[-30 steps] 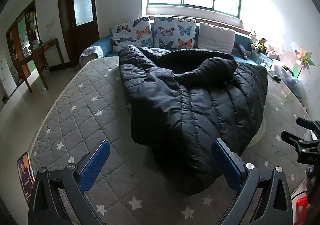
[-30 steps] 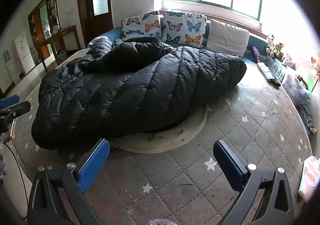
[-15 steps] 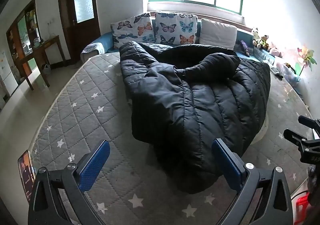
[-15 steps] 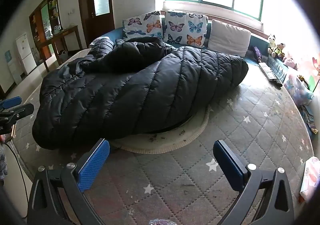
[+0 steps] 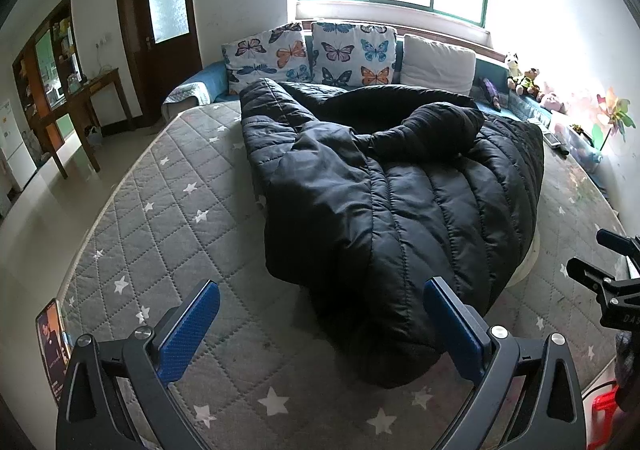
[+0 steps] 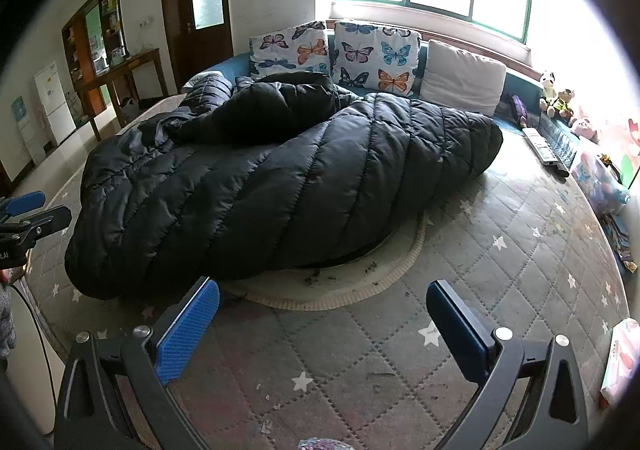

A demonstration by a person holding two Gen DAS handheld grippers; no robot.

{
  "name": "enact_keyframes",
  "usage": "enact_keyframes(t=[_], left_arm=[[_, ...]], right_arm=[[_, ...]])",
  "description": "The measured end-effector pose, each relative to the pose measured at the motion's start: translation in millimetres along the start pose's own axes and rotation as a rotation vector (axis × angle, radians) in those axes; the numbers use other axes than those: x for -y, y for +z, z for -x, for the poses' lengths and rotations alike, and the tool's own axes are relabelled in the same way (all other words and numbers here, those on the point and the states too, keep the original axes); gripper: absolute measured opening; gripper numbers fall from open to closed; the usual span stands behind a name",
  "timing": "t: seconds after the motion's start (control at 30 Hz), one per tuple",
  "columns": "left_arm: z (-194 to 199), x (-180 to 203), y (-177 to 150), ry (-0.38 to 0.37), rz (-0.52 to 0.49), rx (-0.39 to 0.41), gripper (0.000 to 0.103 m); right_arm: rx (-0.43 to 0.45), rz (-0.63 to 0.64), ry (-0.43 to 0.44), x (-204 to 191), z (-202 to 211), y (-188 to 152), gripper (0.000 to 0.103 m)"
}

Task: Fold large clothes

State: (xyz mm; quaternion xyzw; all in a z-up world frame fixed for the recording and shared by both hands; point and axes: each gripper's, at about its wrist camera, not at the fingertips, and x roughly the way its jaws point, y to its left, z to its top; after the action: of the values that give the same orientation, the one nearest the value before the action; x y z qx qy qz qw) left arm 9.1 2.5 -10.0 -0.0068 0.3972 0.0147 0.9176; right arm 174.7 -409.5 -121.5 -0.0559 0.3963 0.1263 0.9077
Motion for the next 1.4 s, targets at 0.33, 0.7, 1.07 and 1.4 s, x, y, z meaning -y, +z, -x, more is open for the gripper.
enact_keyframes(t=[0.33,0.7,1.07,1.4], left_arm=[[-5,0,0,0.004,-0.003,-0.008,0.103],[-8,-1,1,0.007,-0.001,-0.011,0.103],[-9,-2,2,0.011,-0.001,-0.010,0.103],[-9,-7,9,0.026,0.004,-0.012,0.103]], right_arm=[[-0.002,0.009,0.003,-3,-1,2,0.103],[-0.004,0.021,0.005,-6,-4,5,0.103],[-0.003,0.034,0.003,-7,-6,10,0.103],[-0.002,0.058,0.009,-11,-8,16,0.103]])
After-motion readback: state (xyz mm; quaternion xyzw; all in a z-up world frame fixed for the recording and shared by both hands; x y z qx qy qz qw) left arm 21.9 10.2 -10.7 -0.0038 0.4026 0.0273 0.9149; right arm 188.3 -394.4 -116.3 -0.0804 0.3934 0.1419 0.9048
